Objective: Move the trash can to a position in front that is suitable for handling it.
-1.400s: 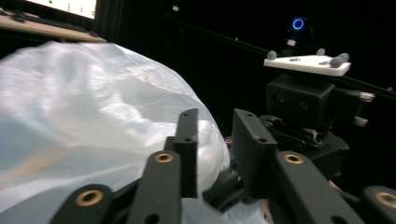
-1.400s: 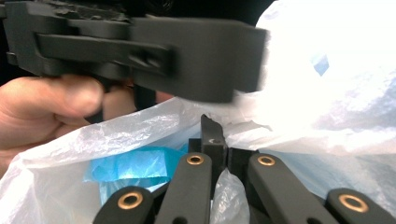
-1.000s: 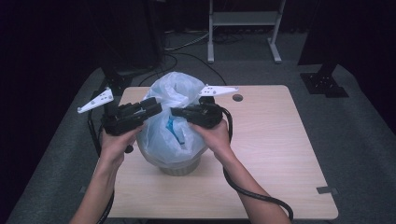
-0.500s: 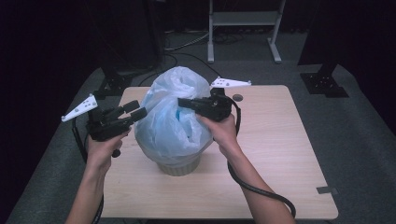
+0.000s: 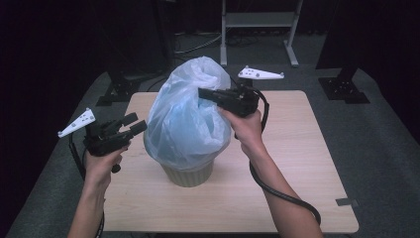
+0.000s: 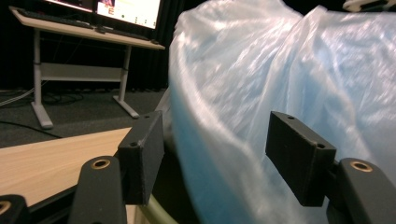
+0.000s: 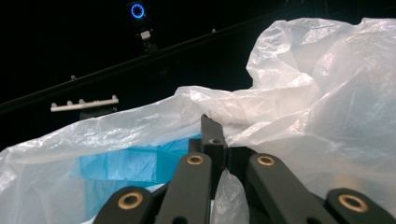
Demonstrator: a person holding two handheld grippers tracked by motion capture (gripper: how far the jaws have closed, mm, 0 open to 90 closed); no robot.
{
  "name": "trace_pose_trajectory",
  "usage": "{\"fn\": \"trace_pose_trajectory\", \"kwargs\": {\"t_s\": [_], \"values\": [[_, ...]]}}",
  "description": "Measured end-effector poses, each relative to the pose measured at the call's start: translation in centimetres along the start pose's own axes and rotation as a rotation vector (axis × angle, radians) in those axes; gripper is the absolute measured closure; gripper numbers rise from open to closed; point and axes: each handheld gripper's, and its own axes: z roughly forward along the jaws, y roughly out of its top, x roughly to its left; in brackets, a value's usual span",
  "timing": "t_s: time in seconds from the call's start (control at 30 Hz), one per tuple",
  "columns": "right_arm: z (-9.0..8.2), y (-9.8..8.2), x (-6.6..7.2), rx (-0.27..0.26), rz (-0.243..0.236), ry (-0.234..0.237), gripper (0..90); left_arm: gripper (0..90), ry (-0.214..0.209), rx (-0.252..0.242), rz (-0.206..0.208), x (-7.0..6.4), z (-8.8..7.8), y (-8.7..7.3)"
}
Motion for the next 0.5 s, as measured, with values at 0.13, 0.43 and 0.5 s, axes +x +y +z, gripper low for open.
{"fn": "trace_pose_trajectory", "kwargs": {"t_s": [0.13, 0.43, 0.5], "values": [[-0.7, 1.1, 0.3, -0.016, -0.009, -0.008, 89.5, 29.2, 0.021, 0.016, -0.004, 0.2, -0.1, -0.3], [-2.8, 4.0, 0.8, -0.063, -0.037, -0.038, 89.5, 23.7, 0.038, 0.036, -0.021, 0.5, 0.0, -1.1], [-3.1, 4.4, 0.8, -0.069, -0.041, -0.046, 89.5, 23.0, 0.041, 0.036, -0.023, 0.6, 0.0, -1.2]]}}
